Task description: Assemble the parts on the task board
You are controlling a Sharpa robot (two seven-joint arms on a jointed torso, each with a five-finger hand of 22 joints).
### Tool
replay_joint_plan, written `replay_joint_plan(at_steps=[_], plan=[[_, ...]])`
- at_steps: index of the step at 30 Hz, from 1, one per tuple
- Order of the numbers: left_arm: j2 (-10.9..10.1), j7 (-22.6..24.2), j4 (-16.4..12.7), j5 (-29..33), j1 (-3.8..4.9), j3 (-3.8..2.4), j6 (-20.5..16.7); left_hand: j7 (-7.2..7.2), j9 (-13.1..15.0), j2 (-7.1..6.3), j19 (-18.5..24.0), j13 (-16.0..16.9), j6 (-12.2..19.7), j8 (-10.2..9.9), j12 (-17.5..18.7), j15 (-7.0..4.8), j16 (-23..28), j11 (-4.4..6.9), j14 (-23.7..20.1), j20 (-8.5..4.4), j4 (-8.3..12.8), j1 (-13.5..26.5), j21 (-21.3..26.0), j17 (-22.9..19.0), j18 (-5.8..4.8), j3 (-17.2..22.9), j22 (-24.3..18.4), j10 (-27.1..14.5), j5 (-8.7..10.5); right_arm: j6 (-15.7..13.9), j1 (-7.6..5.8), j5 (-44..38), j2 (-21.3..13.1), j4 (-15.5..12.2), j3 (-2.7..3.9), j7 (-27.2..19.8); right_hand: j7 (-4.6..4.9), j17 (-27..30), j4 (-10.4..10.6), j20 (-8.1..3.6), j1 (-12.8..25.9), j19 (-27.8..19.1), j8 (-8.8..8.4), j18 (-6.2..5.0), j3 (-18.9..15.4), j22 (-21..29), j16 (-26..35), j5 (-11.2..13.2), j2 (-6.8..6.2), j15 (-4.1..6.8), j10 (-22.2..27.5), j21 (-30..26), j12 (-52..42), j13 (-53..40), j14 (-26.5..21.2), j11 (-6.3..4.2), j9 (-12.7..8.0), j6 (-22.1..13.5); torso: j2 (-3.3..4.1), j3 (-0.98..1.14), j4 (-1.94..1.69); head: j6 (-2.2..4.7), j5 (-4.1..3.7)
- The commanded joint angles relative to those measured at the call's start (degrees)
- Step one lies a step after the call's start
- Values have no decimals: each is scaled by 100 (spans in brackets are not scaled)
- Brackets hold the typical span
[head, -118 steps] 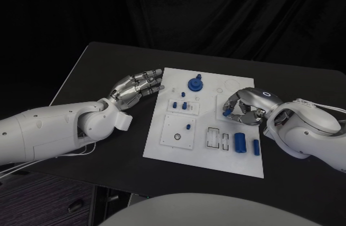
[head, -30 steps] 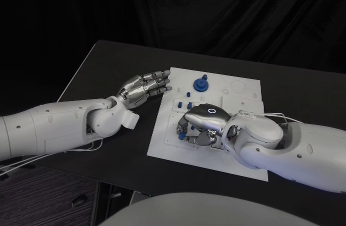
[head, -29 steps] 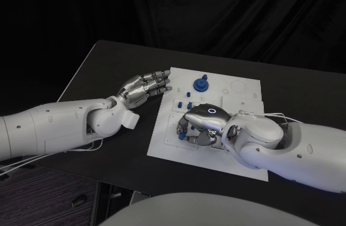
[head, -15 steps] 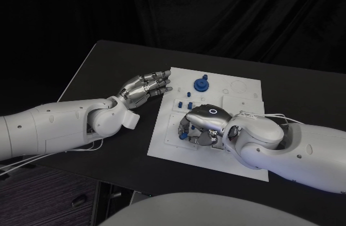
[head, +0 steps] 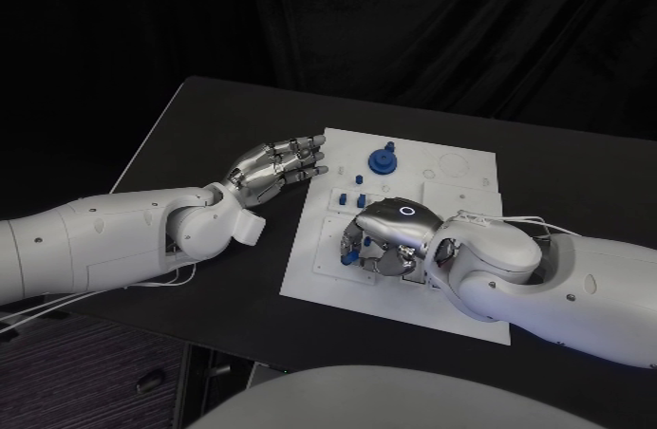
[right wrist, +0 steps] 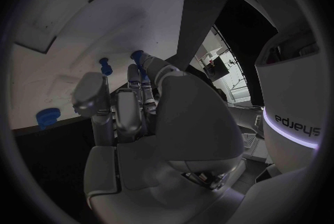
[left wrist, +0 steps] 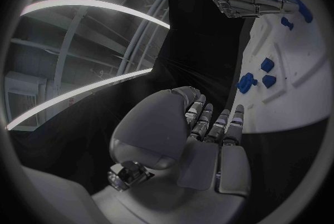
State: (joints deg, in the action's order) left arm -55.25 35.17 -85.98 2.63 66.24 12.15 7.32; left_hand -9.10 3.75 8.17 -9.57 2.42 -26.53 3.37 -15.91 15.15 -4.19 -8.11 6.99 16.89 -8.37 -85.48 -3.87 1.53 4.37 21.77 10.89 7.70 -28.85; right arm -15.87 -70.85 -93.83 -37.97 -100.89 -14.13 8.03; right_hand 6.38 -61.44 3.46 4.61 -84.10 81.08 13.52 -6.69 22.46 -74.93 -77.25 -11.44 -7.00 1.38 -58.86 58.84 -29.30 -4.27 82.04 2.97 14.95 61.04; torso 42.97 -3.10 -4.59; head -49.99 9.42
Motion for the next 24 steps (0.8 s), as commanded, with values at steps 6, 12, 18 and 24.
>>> replay_joint_plan(at_steps=[6,12,18,24], plan=[[15,23,1,18,-15,-4,84,-22,6,-50,-39,7,-27,17,-33,13,-19,-56,6,-3,5,9,-19,9,-47,40,-6,-4,-32,110,15,-39,11,23,-3,88,225,142,130,121,302,-68,-719,72,-93,-689,71,84,-133,-193,432,-180,385,35,-46,225,143,-1143,0,-1,0,-1,-3],[19,22,1,18,-19,-4,87,-24,6,-51,-41,6,-28,16,-28,14,-20,-58,8,-3,5,10,-19,9,-48,44,-5,-7,-32,95,15,-39,23,39,-3,25,35,212,256,248,451,-153,-1004,39,-586,-656,108,344,-183,-295,942,-301,542,-5,-119,347,-308,-2261,0,-5,-5,-1,-6],[9,24,-1,18,-22,-4,79,-24,6,-51,-41,6,-28,16,-28,14,-20,-58,8,-3,5,10,-19,9,-48,44,-5,-7,-32,-21,12,-35,-59,-5,-2,-3,15,259,381,310,388,-205,-996,16,-1127,-632,126,517,-91,-346,1238,-384,473,-61,-168,400,-573,-2678,0,-9,-2,-1,-1],[-25,21,-23,18,-24,-4,52,-28,8,-52,-42,7,-44,18,-35,16,-25,-60,11,-3,4,10,-19,10,-48,53,-5,-4,-33,-455,-164,272,-397,-255,2,-76,158,276,369,315,104,-223,-806,4,-1251,-624,130,328,69,-336,1241,-410,253,-152,-187,385,-525,-1960,1,-6,-6,-1,-46]])
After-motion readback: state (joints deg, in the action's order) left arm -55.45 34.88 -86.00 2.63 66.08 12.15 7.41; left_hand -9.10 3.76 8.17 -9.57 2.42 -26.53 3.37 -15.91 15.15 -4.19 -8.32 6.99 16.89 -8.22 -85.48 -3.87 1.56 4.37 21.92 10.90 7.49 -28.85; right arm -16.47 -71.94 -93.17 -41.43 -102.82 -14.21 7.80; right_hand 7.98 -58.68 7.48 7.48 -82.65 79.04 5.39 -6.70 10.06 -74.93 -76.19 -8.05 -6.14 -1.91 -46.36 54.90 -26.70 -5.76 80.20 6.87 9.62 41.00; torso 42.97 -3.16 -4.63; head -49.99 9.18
